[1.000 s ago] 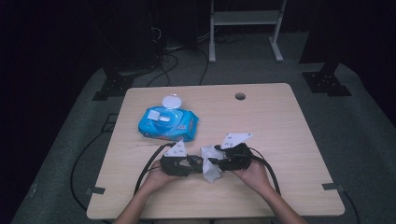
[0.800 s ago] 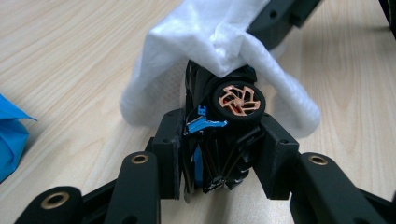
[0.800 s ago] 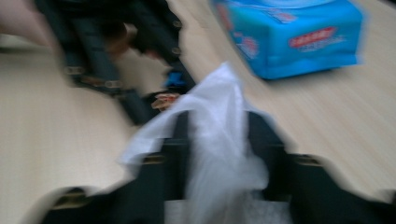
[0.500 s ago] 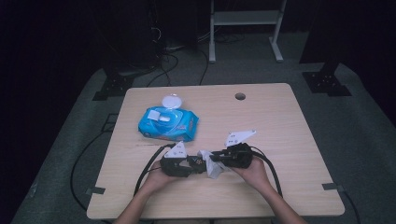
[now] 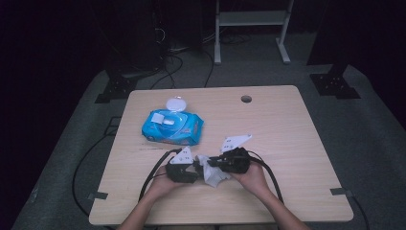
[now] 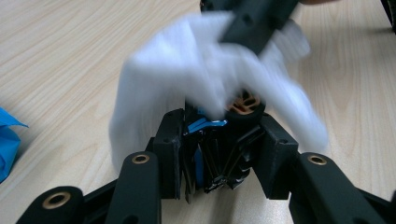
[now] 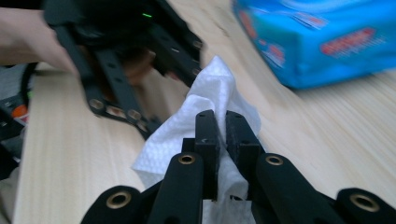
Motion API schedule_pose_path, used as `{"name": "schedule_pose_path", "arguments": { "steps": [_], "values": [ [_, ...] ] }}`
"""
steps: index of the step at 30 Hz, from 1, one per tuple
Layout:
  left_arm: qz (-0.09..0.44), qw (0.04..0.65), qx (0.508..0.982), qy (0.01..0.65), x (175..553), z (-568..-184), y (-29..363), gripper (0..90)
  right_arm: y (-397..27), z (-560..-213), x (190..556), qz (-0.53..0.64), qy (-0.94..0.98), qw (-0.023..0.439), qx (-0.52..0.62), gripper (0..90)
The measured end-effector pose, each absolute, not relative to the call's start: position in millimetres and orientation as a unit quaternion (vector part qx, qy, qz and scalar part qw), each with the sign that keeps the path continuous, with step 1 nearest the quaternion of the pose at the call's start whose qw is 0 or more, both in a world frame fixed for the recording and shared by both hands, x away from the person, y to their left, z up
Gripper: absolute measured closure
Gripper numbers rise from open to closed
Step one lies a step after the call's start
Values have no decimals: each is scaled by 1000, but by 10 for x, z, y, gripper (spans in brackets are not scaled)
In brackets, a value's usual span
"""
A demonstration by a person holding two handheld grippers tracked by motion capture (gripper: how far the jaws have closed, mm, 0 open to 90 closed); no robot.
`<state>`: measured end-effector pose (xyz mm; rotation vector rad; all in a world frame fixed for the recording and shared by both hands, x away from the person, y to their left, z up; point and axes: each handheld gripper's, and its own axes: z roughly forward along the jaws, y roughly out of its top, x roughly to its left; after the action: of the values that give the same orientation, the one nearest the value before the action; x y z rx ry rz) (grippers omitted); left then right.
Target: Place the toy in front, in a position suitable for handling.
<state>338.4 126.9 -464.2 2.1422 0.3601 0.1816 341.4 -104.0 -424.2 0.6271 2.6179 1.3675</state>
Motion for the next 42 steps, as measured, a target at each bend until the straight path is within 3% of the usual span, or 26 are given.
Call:
{"name": "schedule_pose_path", "arguments": {
  "steps": [10, 18, 27, 31, 36, 40, 42],
  "values": [
    [73, 465, 870, 147, 3370, -4650, 1271, 579, -792, -4247, 3376, 453, 868, 46, 195, 835],
    [75, 466, 870, 144, 3372, -4653, 1270, 577, -1190, -4245, 3388, 447, 860, 78, 235, 839],
    [68, 458, 875, 142, 3378, -4659, 1281, 574, -1059, -4261, 3363, 458, 863, 53, 209, 837],
    [71, 457, 875, 141, 3375, -4658, 1278, 575, -1313, -4233, 3363, 433, 866, 101, 228, 838],
    [73, 456, 875, 143, 3368, -4654, 1276, 577, -1526, -4213, 3388, 423, 861, 119, 257, 839],
    [72, 455, 876, 144, 3368, -4660, 1286, 575, -1442, -4234, 3357, 436, 855, 116, 257, 839],
    [72, 454, 876, 144, 3368, -4669, 1274, 573, -1348, -4248, 3352, 451, 853, 88, 248, 838]
  ]
}}
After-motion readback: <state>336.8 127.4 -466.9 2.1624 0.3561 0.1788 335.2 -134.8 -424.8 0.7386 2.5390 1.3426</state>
